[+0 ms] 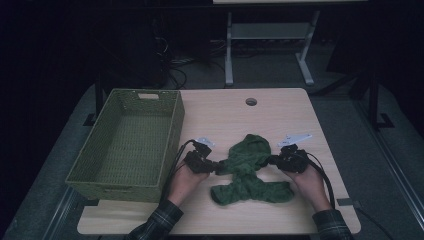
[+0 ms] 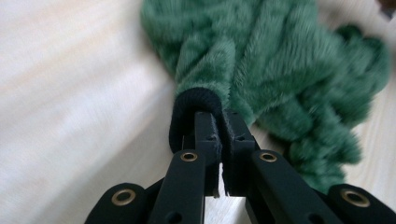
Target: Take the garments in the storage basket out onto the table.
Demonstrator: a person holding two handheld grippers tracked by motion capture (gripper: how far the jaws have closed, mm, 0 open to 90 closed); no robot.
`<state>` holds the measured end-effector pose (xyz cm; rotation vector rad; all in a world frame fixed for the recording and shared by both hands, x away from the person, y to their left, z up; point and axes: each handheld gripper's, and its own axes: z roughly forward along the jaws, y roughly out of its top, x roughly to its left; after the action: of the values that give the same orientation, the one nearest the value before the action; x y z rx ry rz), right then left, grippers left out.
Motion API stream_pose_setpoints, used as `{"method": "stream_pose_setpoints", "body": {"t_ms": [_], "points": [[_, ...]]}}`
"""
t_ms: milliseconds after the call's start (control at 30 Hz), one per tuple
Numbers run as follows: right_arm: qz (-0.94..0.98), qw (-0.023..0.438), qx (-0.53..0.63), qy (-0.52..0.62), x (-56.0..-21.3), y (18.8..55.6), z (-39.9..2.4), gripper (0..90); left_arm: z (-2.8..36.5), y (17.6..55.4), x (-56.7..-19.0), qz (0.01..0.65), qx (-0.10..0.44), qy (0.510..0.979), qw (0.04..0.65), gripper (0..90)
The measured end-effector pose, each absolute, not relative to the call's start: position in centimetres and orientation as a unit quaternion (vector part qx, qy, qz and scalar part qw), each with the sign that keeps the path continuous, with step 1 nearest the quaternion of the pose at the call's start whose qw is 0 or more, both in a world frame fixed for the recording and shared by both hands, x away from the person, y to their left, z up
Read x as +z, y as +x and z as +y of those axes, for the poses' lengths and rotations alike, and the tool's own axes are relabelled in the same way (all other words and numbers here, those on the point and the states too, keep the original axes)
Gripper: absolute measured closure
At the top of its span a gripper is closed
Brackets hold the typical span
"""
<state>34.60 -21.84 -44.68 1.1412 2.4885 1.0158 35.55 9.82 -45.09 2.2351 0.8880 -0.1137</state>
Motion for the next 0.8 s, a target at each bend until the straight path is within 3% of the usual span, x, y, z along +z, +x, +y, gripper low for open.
{"method": "stream_pose_setpoints", "body": {"t_ms": [133,233,367,600,800], "points": [[0.85,0.096,0.339,0.391,-45.3,34.7,-21.6,79.7,9.7,35.6,-45.4,0.343,-0.049,0.868,0.356,83.1],[0.844,0.102,0.354,0.389,-44.3,34.4,-22.1,71.7,9.9,35.7,-44.0,0.339,-0.025,0.867,0.364,69.7],[0.831,0.113,0.374,0.396,-42.6,34.1,-23.1,64.7,9.8,36.0,-42.2,0.333,-0.009,0.863,0.381,61.8],[0.817,0.131,0.382,0.411,-41.6,35.7,-23.9,65.0,8.7,37.8,-40.1,0.319,0.021,0.858,0.401,58.1],[0.815,0.116,0.365,0.435,-43.2,38.3,-23.5,64.8,7.2,41.1,-41.2,0.322,0.022,0.858,0.4,54.4]]}}
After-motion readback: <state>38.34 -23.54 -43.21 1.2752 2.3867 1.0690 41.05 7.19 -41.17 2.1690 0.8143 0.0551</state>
